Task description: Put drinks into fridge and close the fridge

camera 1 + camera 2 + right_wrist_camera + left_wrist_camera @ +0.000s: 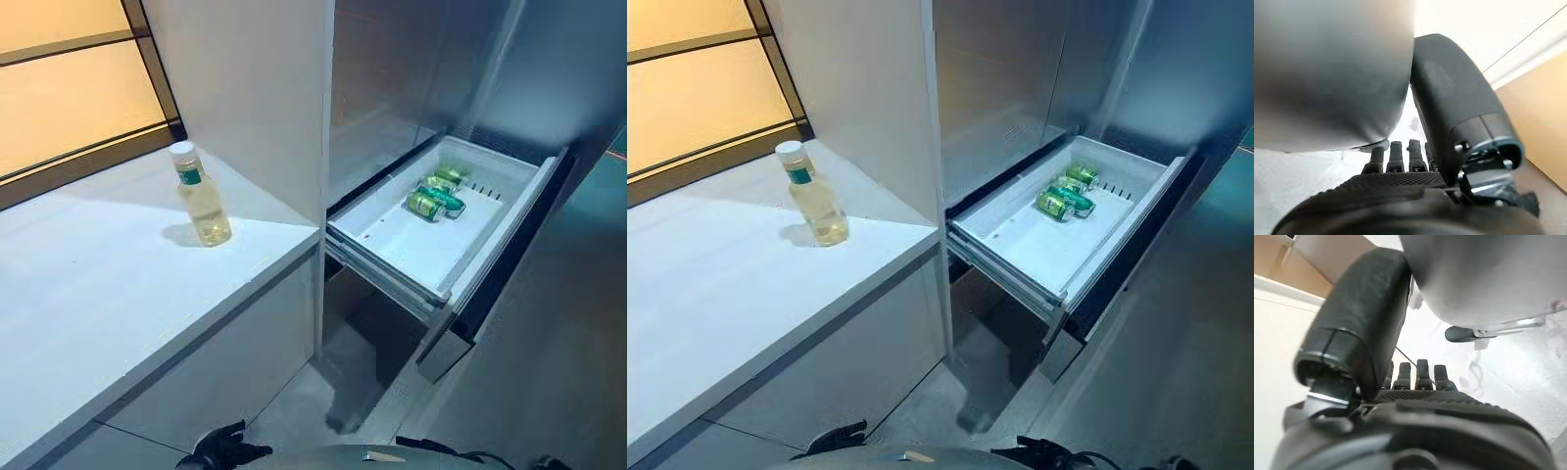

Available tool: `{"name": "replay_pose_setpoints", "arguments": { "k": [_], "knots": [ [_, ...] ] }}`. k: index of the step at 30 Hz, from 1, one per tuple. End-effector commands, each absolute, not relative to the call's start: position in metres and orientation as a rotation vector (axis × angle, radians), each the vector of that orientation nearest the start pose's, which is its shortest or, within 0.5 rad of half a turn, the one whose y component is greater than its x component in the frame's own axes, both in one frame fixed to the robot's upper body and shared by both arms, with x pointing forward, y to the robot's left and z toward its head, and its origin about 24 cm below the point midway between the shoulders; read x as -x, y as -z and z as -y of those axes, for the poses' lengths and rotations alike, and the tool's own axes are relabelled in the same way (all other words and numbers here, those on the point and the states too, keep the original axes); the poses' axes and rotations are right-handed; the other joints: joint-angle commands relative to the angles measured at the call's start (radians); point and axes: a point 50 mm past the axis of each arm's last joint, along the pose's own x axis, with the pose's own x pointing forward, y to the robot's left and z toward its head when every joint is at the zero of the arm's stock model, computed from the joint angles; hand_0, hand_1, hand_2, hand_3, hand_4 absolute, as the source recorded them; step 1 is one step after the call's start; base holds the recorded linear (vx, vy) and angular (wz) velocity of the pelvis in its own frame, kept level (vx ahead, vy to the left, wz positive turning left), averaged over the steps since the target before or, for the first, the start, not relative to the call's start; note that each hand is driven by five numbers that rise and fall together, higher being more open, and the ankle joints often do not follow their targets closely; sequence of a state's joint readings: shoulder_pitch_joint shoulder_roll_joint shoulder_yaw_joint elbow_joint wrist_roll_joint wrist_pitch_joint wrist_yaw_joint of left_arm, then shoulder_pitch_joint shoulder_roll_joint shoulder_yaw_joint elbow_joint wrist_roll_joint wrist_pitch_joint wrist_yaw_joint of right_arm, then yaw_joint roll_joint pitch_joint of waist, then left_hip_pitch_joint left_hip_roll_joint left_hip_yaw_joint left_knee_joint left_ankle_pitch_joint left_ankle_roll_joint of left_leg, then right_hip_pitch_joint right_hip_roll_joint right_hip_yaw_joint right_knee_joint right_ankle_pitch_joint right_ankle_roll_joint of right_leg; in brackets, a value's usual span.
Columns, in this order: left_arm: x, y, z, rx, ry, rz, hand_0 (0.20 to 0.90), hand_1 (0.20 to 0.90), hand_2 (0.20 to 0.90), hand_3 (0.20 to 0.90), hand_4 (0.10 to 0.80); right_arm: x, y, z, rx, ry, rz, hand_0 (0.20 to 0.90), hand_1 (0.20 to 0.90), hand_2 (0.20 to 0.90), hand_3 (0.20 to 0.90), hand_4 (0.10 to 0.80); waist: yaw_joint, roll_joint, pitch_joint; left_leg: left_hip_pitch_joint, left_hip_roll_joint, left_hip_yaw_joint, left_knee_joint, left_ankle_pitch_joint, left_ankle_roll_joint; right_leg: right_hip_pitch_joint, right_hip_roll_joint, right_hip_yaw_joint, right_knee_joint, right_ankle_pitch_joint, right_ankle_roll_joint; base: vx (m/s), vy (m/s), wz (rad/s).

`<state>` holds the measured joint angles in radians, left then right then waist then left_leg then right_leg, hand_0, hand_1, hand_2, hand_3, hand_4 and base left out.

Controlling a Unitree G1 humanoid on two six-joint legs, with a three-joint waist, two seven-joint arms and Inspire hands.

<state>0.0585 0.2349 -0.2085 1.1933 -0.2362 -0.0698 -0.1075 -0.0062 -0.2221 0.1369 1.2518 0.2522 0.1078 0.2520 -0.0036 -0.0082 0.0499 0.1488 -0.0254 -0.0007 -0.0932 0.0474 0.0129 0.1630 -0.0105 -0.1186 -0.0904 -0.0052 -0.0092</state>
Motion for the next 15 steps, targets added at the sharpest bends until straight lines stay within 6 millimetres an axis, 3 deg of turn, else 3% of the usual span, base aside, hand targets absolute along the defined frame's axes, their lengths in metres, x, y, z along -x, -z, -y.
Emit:
{"name": "replay_pose_setpoints", "arguments": {
  "k": [1,10,15],
  "knots": [
    [-0.097,0.162,-0.211,-0.057,0.037,-1.135,0.900,0.900,0.900,0.900,0.800,-0.085,0.166,0.215,-0.092,-0.095,-1.339,0.900,0.900,0.900,0.900,0.800,0.014,0.006,0.015,0.004,-0.012,0.069,0.018,-0.080,0.015,-0.034,-0.017,-0.011,0.045,-0.001,0.052,0.000,0.000,0.00],
    [-0.101,0.161,-0.213,-0.092,0.041,-1.109,0.900,0.900,0.900,0.900,0.800,-0.086,0.166,0.216,-0.090,-0.097,-1.340,0.900,0.900,0.900,0.900,0.800,0.013,0.007,0.015,0.003,-0.011,0.069,0.017,-0.079,0.015,-0.035,-0.016,-0.011,0.045,-0.002,0.051,0.000,0.000,0.00],
    [-0.125,0.150,-0.209,-0.102,0.159,-0.990,0.900,0.900,0.900,0.900,0.800,-0.091,0.164,0.219,-0.073,-0.107,-1.338,0.900,0.900,0.900,0.900,0.800,0.009,0.012,0.018,0.004,-0.009,0.072,0.017,-0.078,0.012,-0.038,-0.015,-0.006,0.049,-0.003,0.052,0.000,0.000,0.00]
  ]
}}
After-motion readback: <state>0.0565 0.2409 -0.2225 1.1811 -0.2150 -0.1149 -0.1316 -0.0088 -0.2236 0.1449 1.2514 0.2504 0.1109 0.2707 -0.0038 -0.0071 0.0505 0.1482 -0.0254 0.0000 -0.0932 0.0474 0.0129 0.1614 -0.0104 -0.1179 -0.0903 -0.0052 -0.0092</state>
